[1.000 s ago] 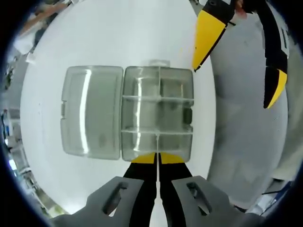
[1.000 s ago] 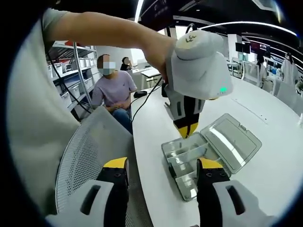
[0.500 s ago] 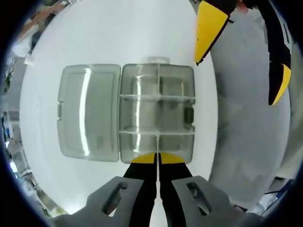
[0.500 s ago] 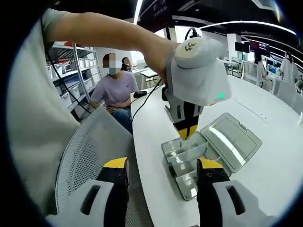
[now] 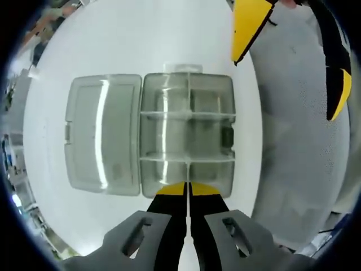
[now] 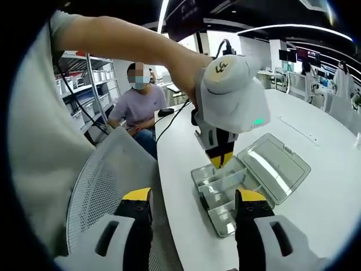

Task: Insert the divider into the dual guide fixture by aligning both edges with the guide slots and pushing it downward to the bottom, including one-sided entry, uneven engagement, binding, and posture correction.

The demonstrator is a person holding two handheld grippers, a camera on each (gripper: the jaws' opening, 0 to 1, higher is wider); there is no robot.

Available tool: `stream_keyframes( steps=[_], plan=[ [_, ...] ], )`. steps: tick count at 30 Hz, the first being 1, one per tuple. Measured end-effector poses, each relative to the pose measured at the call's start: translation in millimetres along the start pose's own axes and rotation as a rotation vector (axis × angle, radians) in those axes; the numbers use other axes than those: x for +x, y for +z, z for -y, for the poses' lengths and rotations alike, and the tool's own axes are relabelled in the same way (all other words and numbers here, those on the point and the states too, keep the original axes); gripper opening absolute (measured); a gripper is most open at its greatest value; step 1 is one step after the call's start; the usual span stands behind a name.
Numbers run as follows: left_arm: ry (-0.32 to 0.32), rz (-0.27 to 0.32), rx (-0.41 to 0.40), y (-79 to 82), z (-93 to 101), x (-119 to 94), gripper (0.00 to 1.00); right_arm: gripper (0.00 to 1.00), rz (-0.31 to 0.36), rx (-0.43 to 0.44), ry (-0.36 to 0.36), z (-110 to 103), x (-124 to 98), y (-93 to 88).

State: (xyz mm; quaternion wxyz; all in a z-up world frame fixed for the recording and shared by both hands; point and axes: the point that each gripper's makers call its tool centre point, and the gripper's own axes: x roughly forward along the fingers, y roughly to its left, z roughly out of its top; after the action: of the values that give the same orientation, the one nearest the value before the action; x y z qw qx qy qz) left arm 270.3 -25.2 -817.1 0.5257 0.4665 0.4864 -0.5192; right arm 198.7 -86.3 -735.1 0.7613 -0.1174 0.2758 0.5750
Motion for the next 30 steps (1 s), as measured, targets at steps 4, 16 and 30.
stream_keyframes(
  steps=[4,16,30],
  plan=[
    [0.0,0.001,-0.002,-0.1,0.3,2.7,0.0,0.56,-0.003,0.002,-0.001,0.7,-1.0,-1.7],
    [0.001,0.003,-0.001,-1.8,0.5,12.5,0.0,0.56,-0.006,0.008,-0.002,1.8,-2.4,-4.4],
    [0.004,0.002,-0.006,-2.2,0.5,18.6,0.0,0.56,-0.004,0.012,-0.005,2.8,-3.5,-4.5]
  ],
)
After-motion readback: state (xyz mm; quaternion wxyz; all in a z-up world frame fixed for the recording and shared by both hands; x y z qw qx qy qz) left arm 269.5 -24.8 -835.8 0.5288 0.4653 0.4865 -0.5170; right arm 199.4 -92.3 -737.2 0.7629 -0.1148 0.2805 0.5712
